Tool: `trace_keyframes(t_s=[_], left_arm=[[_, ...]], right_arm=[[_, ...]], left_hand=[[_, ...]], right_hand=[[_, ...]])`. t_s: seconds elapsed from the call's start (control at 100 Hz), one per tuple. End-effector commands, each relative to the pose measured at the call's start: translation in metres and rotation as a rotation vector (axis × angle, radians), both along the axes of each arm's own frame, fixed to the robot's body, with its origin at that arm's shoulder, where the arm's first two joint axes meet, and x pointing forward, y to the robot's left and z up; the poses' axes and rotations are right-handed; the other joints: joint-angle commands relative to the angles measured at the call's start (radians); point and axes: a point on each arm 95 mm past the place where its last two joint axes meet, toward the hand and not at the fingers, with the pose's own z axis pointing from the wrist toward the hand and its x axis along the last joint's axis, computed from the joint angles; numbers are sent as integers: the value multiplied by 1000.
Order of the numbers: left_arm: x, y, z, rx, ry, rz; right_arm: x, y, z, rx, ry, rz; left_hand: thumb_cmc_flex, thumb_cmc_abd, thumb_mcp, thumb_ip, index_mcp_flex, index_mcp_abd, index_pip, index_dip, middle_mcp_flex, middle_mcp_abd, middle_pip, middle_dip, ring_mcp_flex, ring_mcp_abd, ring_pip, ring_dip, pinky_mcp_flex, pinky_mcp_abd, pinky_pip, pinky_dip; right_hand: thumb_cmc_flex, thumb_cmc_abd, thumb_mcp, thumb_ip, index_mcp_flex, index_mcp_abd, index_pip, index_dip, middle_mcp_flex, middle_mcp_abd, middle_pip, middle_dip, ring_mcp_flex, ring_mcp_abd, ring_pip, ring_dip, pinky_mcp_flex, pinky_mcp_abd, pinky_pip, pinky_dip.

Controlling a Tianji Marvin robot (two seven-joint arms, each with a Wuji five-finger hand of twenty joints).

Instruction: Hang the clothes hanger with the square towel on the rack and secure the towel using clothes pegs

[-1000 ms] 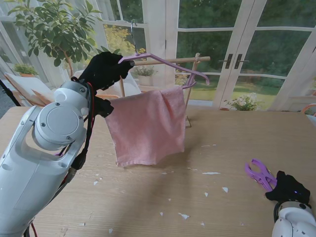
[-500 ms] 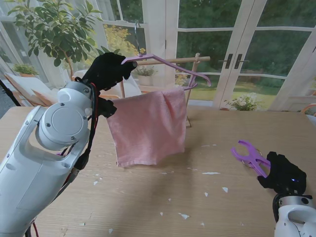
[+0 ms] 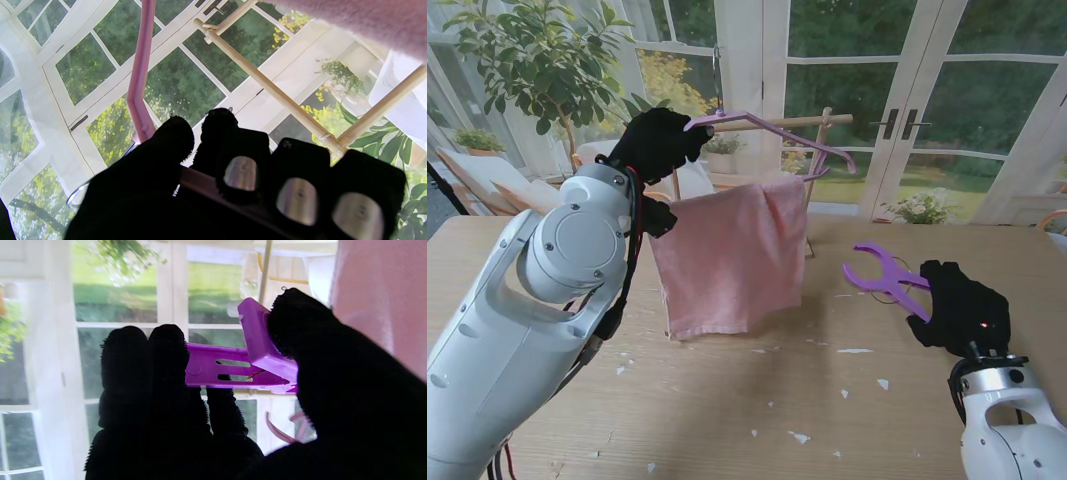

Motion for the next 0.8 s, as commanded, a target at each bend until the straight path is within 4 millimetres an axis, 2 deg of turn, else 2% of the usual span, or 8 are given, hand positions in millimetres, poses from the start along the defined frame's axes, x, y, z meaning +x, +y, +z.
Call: trace_keyframes(t_s=[0.0,0.45,0.79], left_arm=[[-1,-6,3,-6,3,-14],[-1,-18,6,51,-11,10],[-3,-26,2,78,-8,2]], right_arm=[[4,13,14,13,-38,49],[18,62,46,-133,-191,141],[29,83,65,-262,-277,125]], left_hand=[[-12,35,-4,30,31,40,1,2,44,-15,18,1,39,-14,77,-12,39,25,213,9],[-3,42,-21,31,30,39,5,4,45,-28,22,-6,40,-33,85,-24,42,-7,228,-1],[0,45,-30,32,29,39,7,3,45,-36,26,-11,40,-47,89,-31,42,-23,238,-13]], right_hand=[[201,110,252,50,79,-147,187,26,143,-84,116,61,48,76,42,5,1,-80,12,417],[198,111,256,52,85,-153,194,32,155,-86,118,69,62,70,52,15,17,-86,27,421],[199,114,253,55,84,-148,194,31,156,-84,115,73,63,68,53,22,22,-89,27,421]])
